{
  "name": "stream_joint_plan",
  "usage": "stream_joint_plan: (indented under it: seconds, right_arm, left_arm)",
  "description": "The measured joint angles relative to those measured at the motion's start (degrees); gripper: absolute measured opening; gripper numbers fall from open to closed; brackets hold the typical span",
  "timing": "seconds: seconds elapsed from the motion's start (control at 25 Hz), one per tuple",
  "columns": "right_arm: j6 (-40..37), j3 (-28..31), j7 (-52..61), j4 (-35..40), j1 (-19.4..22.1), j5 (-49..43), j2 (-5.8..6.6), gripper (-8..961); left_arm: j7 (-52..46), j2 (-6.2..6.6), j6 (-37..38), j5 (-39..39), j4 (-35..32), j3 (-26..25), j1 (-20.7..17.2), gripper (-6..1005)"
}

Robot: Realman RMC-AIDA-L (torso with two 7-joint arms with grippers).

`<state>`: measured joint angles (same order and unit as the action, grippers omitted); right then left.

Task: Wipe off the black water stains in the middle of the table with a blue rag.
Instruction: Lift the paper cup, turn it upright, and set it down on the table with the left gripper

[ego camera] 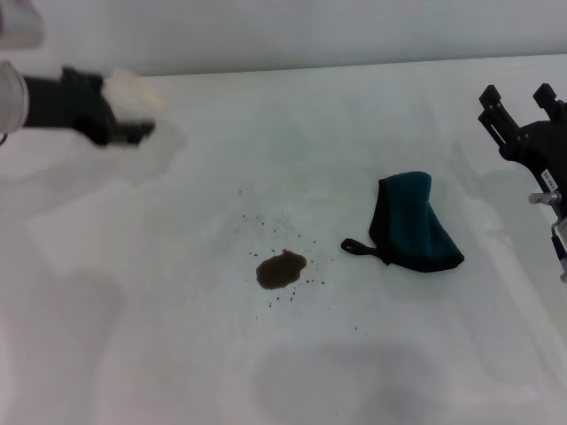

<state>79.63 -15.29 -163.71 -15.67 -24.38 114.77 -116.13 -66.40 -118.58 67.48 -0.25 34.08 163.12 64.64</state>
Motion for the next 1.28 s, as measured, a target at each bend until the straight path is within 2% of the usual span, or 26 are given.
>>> stream_joint_plan:
  seconds: [0.12,0.28,0.56,0.72,0.96,1.28]
  right_arm:
    - [0.0,0.0,1.0,0.4,0.0,0.0,0.04,760]
    - [0.0,-0.1,1.4,0.6,0.3,0.0,0.19,757]
    - [0.0,-0.1,1.5,0.9,0.3,0.0,0.4,753]
    - [0.1,-0.2,2.0,1.7,0.3,-0.4,0.41,750]
    - [-0.2,-0.4,3.0,2.8,0.6,-0.8,0.4,746]
    - [-0.3,-0.4,3.0,3.2,0.8,-0.8,0.52,741]
  left_arm:
    - [1.9,-0.14,-1.4,-12.0,-1.2,0.0,-3.2,688]
    - [7.4,-0.12,-3.1,-24.8,-7.5,0.0,-8.8,688]
    - [28.2,-0.34,-3.3,-51.4,-24.8,-0.1,-20.5,689]
    - [40.9,-0.57,-3.9,-63.3,-34.0,-0.2,-25.5,689]
    - [46.2,-1.01,-9.6,-70.4,-41.0,-0.2,-27.8,689]
    - [48.1,-1.05,-17.2,-70.9,-43.2,-0.2,-27.9,688]
